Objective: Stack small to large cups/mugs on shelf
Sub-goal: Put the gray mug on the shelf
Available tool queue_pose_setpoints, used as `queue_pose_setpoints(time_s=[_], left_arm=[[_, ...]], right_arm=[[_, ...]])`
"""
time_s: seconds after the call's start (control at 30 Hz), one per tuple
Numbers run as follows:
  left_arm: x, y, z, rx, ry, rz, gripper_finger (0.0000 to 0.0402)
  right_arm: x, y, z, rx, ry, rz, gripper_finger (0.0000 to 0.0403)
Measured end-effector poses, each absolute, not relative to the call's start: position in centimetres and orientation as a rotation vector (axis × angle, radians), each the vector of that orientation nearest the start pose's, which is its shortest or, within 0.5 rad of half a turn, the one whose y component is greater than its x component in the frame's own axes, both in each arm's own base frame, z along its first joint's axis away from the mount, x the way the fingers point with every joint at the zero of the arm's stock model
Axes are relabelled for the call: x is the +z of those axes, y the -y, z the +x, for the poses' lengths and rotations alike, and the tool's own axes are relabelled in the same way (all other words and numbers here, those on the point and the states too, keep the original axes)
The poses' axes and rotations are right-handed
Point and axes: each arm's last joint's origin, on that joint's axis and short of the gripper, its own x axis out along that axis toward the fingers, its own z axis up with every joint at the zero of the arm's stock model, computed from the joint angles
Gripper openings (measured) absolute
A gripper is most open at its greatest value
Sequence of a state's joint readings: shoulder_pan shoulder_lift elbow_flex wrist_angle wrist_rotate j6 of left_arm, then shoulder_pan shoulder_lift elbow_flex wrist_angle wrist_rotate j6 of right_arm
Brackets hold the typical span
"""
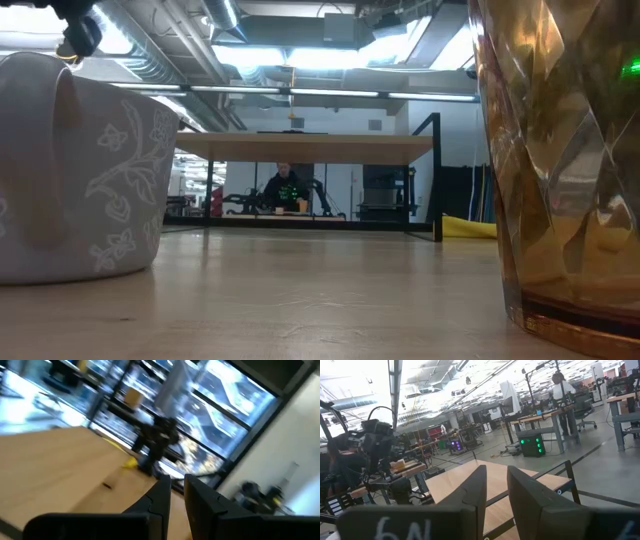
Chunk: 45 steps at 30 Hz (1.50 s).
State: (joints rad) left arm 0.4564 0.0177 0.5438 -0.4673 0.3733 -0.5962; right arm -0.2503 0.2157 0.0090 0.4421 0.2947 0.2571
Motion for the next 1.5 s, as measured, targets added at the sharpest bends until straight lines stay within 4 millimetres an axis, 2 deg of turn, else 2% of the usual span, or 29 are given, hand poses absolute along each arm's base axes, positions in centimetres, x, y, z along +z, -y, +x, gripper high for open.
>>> queue_pose_setpoints(time_s=[0.17,0.27,0.47,0.63,0.73,0.87,1.17,1.27,1.5], left_arm=[[28.8,-0.6,4.2,-0.024,-0.003,-0.62,0.0048],[29.5,-0.6,4.5,-0.058,-0.052,-0.576,0.0048],[33.9,-0.4,4.2,-0.067,-0.112,-0.299,0.0042],[36.7,-0.5,3.9,0.009,-0.318,-0.179,0.0031],[37.2,-0.8,4.3,0.024,-0.489,-0.2,0.0025],[36.8,-1.3,5.4,0.011,-0.657,-0.271,0.0015],[36.5,-1.4,8.0,-0.047,-0.791,-0.293,0.0001],[38.6,-0.8,8.6,-0.113,-0.722,-0.272,0.0001],[47.6,1.0,8.2,-0.324,-0.296,-0.202,0.0]], right_arm=[[19.1,3.5,10.2,-0.509,0.307,0.255,0.0078],[19.1,3.5,10.2,-0.509,0.306,0.253,0.0078],[19.1,3.5,10.2,-0.509,0.307,0.253,0.0078],[19.1,3.5,10.2,-0.509,0.306,0.253,0.0078],[19.1,3.5,10.2,-0.509,0.307,0.255,0.0078],[19.1,3.5,10.2,-0.509,0.307,0.254,0.0078],[19.1,3.5,10.2,-0.509,0.307,0.254,0.0078],[19.1,3.5,10.2,-0.509,0.307,0.255,0.0078],[19.1,3.5,10.2,-0.509,0.307,0.255,0.0078]])
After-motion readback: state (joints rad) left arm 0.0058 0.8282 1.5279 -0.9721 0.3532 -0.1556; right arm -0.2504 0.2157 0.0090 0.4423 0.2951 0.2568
